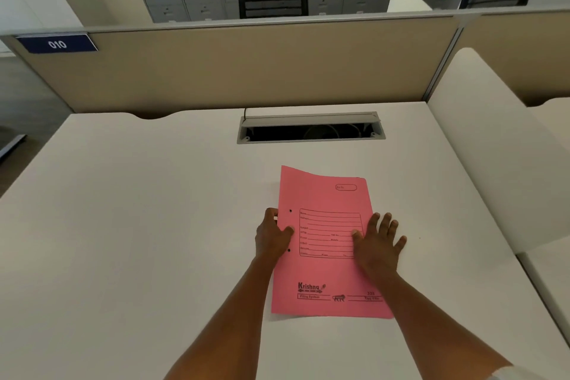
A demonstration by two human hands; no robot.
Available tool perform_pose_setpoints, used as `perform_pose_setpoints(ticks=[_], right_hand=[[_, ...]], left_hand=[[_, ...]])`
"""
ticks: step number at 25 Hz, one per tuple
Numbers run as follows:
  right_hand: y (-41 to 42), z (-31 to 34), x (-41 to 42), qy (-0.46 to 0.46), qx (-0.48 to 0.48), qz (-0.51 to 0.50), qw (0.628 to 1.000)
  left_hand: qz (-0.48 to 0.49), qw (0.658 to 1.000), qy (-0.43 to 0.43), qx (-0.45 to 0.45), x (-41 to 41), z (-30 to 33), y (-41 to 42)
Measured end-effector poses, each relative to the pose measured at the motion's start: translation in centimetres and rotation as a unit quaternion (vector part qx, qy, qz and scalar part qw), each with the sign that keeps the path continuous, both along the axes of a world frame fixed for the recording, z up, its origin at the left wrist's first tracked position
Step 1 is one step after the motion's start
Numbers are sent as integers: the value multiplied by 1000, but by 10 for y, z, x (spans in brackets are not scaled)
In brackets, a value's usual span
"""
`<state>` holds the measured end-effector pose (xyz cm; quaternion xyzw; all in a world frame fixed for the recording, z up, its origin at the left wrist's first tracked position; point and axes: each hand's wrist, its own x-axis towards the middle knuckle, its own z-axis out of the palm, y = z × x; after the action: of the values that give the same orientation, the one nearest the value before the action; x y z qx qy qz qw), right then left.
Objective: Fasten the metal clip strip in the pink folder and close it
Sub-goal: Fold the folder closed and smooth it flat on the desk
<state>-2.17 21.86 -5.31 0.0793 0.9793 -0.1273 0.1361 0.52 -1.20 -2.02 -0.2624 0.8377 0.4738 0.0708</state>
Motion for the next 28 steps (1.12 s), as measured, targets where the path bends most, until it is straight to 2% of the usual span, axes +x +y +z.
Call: perform_pose_setpoints(ticks=[4,6,7,9,11,15,19,28], right_hand=[[1,3,-3,-3,-13,-10,1000],[-1,9,-7,27,-40,-30,998],[-3,11,-9,60,-72,-39,995],[-10,20,-12,100,-196,-59,974],[-19,29,-15,75,-328,-70,939],[-39,43,-19,14,-472,-71,879],[-73,58,-24,22,-487,-31,873],[-188,113,-62,66,-430,62,898]], left_hand=[[0,997,16,75,0,11,-1],[9,993,24,114,0,16,-7],[14,990,30,135,0,19,-12],[26,984,42,172,1,26,-27],[40,977,51,203,4,34,-46],[49,973,51,218,11,42,-83],[64,979,64,181,15,52,-119],[114,989,97,-3,-4,88,-211]])
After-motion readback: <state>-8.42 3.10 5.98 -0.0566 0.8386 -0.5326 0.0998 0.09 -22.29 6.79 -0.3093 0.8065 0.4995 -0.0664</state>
